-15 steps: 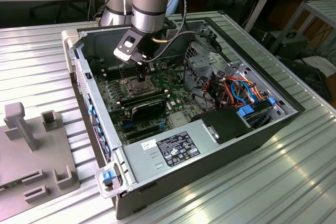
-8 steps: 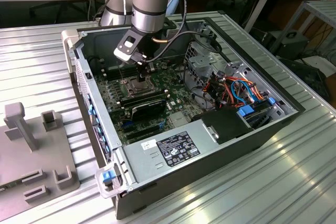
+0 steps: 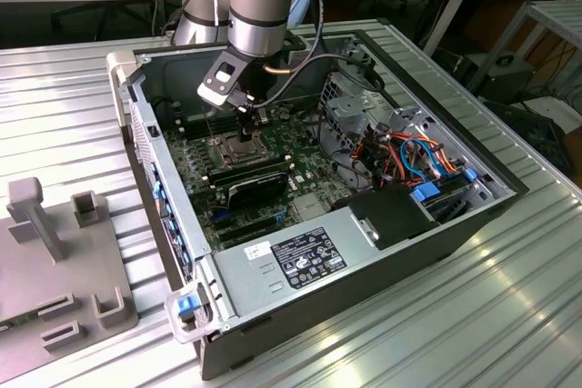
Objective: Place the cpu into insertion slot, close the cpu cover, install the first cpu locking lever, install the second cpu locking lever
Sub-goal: 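Install the first cpu locking lever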
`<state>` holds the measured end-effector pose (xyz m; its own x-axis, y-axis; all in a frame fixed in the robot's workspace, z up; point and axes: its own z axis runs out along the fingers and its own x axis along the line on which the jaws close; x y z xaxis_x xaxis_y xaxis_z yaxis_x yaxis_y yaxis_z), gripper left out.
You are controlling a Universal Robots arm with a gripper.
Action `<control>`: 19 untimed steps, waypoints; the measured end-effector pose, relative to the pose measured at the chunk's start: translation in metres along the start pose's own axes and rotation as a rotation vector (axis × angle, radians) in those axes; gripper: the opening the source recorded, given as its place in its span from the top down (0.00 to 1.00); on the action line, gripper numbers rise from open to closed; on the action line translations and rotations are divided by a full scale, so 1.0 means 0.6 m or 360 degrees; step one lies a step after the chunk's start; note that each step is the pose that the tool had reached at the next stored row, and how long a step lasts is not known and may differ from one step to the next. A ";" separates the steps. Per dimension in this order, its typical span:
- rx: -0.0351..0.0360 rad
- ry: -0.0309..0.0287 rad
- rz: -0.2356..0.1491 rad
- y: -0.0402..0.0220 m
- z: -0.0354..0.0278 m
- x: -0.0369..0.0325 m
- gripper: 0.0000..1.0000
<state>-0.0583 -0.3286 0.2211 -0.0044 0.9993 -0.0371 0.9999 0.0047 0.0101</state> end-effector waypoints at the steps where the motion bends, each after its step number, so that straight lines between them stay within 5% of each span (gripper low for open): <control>1: -0.0001 0.00003 -0.0025 0.000 0.000 0.000 0.89; 5: -0.0005 0.00005 -0.0155 0.000 -0.002 0.000 0.89; 10: -0.0006 -0.00029 -0.0168 0.000 -0.041 -0.002 0.89; 12: -0.0006 -0.00041 -0.0175 0.000 -0.047 -0.002 0.89; 16: -0.0005 -0.00150 -0.0211 0.000 -0.053 -0.002 0.89; 19: -0.0007 -0.00153 -0.0302 0.001 -0.052 -0.002 0.89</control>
<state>-0.0582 -0.3286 0.2526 -0.1926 0.9801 -0.0483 0.9812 0.1931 0.0063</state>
